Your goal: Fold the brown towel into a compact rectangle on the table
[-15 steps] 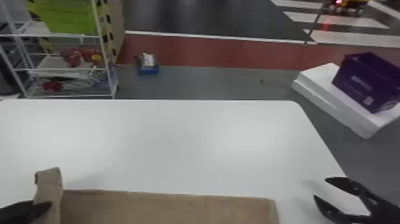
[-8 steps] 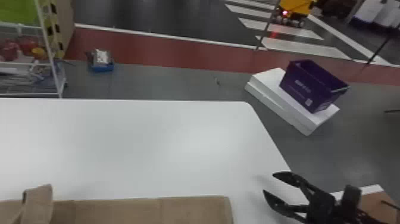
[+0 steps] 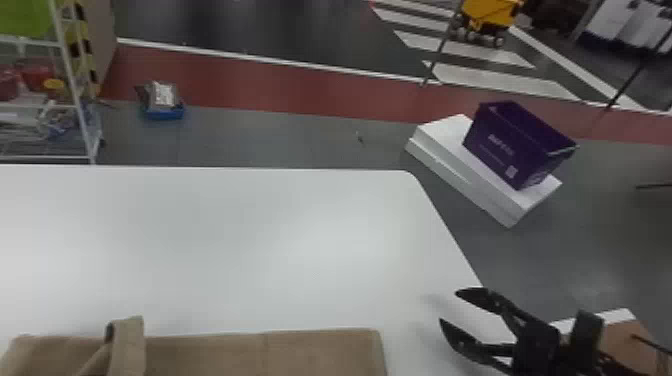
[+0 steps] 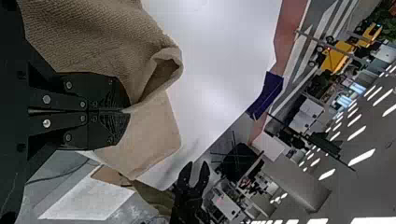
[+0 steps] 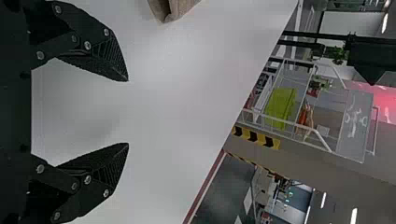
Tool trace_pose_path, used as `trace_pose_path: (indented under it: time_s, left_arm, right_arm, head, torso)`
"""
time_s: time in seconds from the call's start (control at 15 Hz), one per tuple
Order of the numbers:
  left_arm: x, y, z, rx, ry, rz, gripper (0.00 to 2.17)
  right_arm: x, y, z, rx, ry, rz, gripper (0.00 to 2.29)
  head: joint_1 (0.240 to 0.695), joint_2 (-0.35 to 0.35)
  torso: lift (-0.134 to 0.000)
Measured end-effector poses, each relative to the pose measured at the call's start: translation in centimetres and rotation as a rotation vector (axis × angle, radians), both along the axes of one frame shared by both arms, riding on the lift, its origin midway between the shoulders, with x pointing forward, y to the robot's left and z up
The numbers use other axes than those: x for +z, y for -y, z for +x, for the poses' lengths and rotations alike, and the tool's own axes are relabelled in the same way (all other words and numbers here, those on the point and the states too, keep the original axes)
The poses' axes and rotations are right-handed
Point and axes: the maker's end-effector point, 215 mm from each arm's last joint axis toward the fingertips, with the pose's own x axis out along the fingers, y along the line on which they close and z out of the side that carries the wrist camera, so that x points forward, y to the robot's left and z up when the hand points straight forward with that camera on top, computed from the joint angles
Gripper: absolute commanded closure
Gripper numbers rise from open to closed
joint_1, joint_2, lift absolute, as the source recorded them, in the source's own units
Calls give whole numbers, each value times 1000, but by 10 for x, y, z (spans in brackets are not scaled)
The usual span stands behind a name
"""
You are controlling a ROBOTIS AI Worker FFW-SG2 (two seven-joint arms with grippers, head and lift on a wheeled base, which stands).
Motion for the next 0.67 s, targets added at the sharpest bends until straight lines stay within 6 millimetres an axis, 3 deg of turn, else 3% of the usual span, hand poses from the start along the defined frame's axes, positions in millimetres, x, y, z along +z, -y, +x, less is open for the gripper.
trace_pose_path:
  time_s: [0.2,0.4,0.47,0.53,0.6,0.67]
  left_arm:
    - [6,23,-5,-22,-20,-18,2138]
    - [-1,43,0,-24,-19,3,2135]
    - [-2,47,2,-30,-19,3,1703]
    - [-3,52,3,-38,-18,-1,650]
    - [-3,56,3,-48,-16,-7,-1]
    - [-3,59,1,-56,-17,-11,-1]
  right_arm:
    - [0,0,0,1,-1,-3,461]
    - [0,-2,1,6,-1,-2,461]
    - [0,-2,1,7,0,-3,461]
    - [0,-2,1,8,0,-3,461]
    - [0,-2,1,8,0,-3,461]
    - [0,-2,1,7,0,-4,461]
  head:
    - [695,-350]
    - [695,-350]
    - [695,-350]
    - [695,-350]
    - [695,-350]
    - [695,-350]
  torso:
    - [-123]
    - [-123]
    - [-123]
    - [-123]
    - [-123]
    - [-123]
